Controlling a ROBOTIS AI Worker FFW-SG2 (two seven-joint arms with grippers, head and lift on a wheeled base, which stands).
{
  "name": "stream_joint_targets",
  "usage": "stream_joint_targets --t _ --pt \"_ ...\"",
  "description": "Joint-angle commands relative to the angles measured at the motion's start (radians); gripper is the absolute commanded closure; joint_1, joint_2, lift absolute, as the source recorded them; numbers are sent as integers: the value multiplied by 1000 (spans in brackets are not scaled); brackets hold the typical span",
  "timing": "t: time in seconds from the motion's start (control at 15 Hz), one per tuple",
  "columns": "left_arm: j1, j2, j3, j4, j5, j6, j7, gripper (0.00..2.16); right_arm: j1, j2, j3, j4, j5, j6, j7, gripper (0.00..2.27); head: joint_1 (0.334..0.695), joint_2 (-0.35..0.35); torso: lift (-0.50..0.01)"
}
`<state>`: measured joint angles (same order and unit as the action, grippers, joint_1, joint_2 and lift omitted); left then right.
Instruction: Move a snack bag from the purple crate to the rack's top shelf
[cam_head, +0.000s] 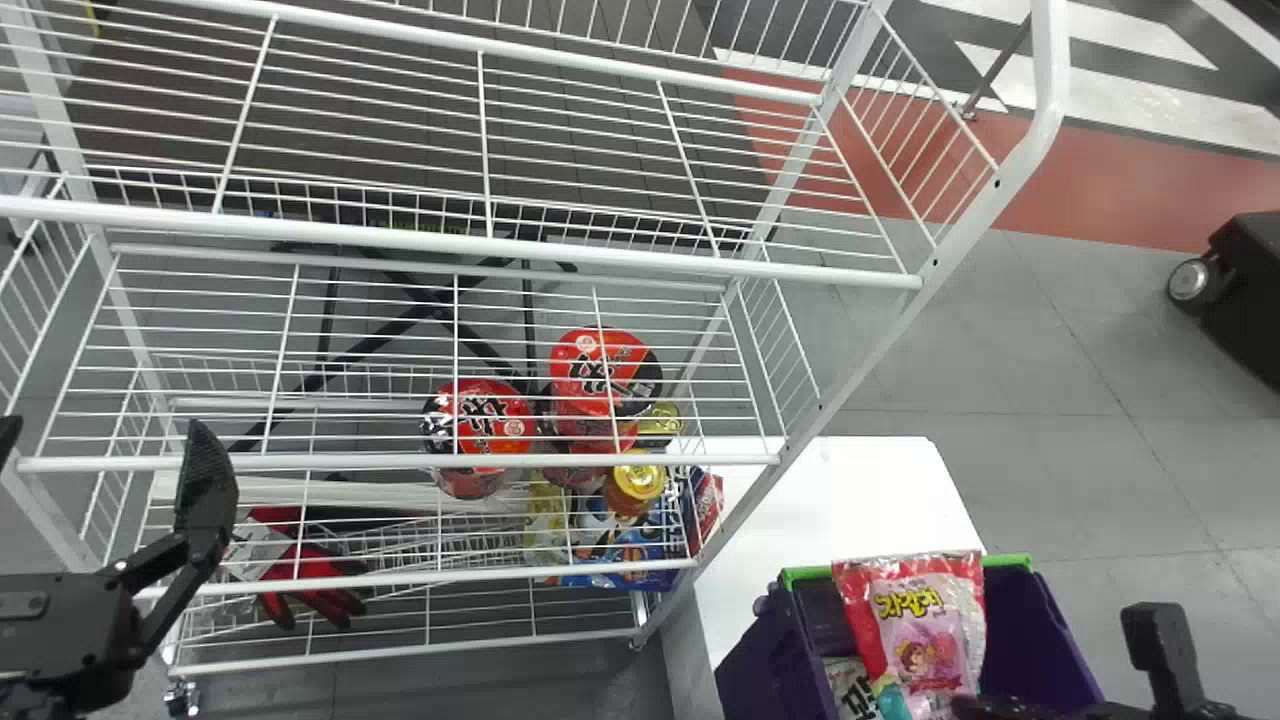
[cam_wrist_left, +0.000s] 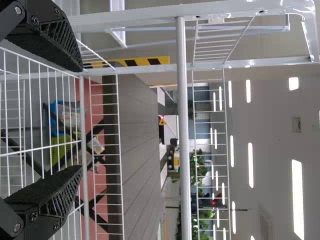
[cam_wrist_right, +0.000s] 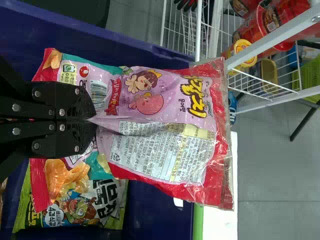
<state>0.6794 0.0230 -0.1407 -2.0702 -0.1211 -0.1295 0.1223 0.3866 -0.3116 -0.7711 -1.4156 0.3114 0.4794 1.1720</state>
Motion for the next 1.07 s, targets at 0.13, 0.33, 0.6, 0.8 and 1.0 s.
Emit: stream_joint_targets --t 0.13,0.33,0.6,0.8,1.0 --pt "3 0 4 -4 3 0 -1 134 -5 0 9 -6 -3 11 3 1959 695 -350 -211" --pt "3 0 7 -4 6 0 -1 134 -6 0 10 -10 -5 20 8 1959 695 -350 -199" --pt "0 0 6 -4 8 0 -1 134 -6 0 12 -17 -5 32 11 1959 695 -350 -183" --pt "-3 0 6 -4 8 9 -1 134 -6 0 10 -19 -5 32 12 1959 695 -350 -171" --pt "-8 0 6 -4 4 25 -1 134 -6 2 10 -19 -5 32 12 1959 695 -350 -159"
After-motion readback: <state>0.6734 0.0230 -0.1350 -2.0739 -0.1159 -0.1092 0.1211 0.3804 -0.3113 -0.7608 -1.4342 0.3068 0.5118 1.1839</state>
